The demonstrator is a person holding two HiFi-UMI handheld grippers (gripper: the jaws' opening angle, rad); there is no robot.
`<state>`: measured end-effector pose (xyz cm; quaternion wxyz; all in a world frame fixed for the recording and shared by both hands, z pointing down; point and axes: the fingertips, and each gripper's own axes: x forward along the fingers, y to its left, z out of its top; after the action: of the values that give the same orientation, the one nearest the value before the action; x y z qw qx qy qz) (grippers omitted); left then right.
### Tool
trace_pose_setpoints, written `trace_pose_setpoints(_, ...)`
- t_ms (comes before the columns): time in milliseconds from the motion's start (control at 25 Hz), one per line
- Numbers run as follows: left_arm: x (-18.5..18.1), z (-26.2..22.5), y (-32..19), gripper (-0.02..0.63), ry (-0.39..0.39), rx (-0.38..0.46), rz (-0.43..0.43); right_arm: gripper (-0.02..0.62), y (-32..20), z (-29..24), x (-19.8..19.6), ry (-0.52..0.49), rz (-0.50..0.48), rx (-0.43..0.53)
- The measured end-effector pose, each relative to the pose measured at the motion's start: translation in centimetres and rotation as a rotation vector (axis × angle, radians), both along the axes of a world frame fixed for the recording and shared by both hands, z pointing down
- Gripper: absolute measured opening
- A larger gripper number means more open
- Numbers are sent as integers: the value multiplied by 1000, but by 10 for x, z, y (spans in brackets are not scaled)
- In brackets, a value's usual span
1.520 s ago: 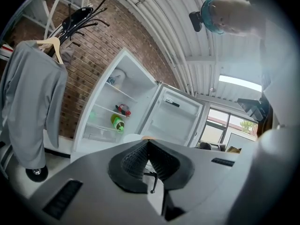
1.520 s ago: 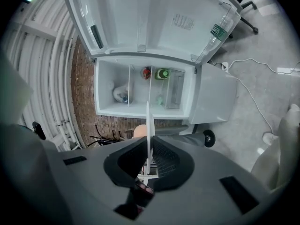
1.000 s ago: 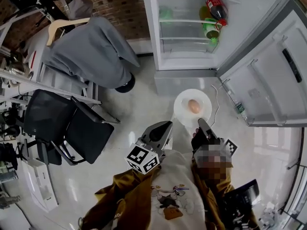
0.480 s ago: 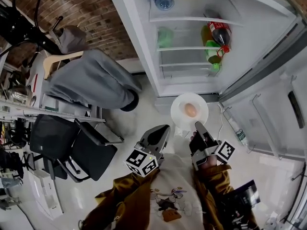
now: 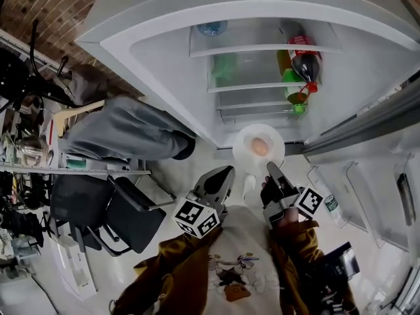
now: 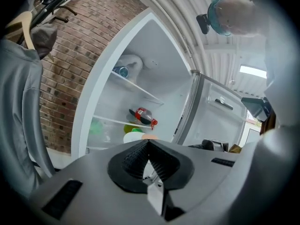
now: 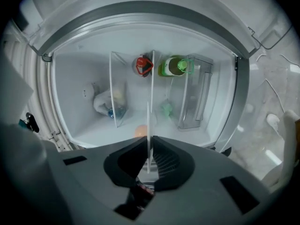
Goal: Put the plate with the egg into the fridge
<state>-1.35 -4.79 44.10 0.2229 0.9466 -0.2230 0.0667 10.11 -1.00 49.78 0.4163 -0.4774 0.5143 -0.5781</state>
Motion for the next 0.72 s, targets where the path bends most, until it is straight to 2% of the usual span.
trace_pose_setpoints(160, 14, 1, -17, 8, 5, 0, -10, 18, -22, 3, 8, -1, -31, -17)
trace_pose_setpoints(360, 19, 9, -33, 6, 5, -10, -43, 19, -44, 6, 17, 89, -85, -40)
trace_pose_setpoints(720, 19, 10, -49, 8, 19, -13, -100, 19, -72, 5, 16, 46, -142, -28)
